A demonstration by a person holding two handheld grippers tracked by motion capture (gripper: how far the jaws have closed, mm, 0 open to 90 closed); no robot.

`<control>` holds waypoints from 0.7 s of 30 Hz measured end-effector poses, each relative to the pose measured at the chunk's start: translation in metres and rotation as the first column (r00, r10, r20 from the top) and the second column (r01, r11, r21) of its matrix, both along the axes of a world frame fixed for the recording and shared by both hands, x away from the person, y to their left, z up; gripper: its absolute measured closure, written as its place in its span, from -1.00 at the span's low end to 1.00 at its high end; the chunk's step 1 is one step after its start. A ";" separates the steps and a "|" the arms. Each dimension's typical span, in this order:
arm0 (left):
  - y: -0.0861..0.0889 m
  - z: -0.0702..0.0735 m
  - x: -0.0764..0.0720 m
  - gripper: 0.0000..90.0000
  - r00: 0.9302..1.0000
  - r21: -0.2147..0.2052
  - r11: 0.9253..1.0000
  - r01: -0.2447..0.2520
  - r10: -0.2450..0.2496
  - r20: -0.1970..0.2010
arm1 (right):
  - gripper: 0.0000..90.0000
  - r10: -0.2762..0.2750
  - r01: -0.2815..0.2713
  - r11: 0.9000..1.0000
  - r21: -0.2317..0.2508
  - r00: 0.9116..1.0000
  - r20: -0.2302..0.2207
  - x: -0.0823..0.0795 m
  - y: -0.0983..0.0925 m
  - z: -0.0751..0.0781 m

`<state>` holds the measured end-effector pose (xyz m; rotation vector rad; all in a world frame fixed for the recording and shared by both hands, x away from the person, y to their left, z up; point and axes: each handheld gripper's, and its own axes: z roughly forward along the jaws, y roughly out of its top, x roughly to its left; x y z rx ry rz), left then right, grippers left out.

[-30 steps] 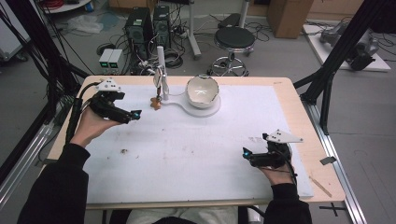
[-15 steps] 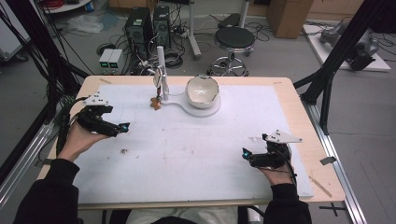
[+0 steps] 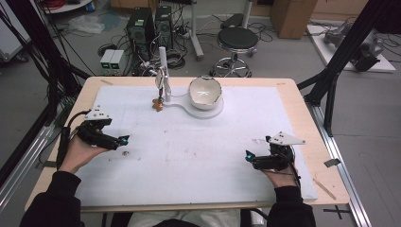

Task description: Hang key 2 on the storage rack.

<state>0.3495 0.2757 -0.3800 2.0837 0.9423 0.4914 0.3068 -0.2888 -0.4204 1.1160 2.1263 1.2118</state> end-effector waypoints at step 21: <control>0.029 -0.036 -0.036 -0.96 0.997 -0.063 0.996 -0.068 0.065 -0.051 | -0.99 -0.009 0.008 1.000 -0.009 1.000 -0.007 0.000 -0.002 -0.003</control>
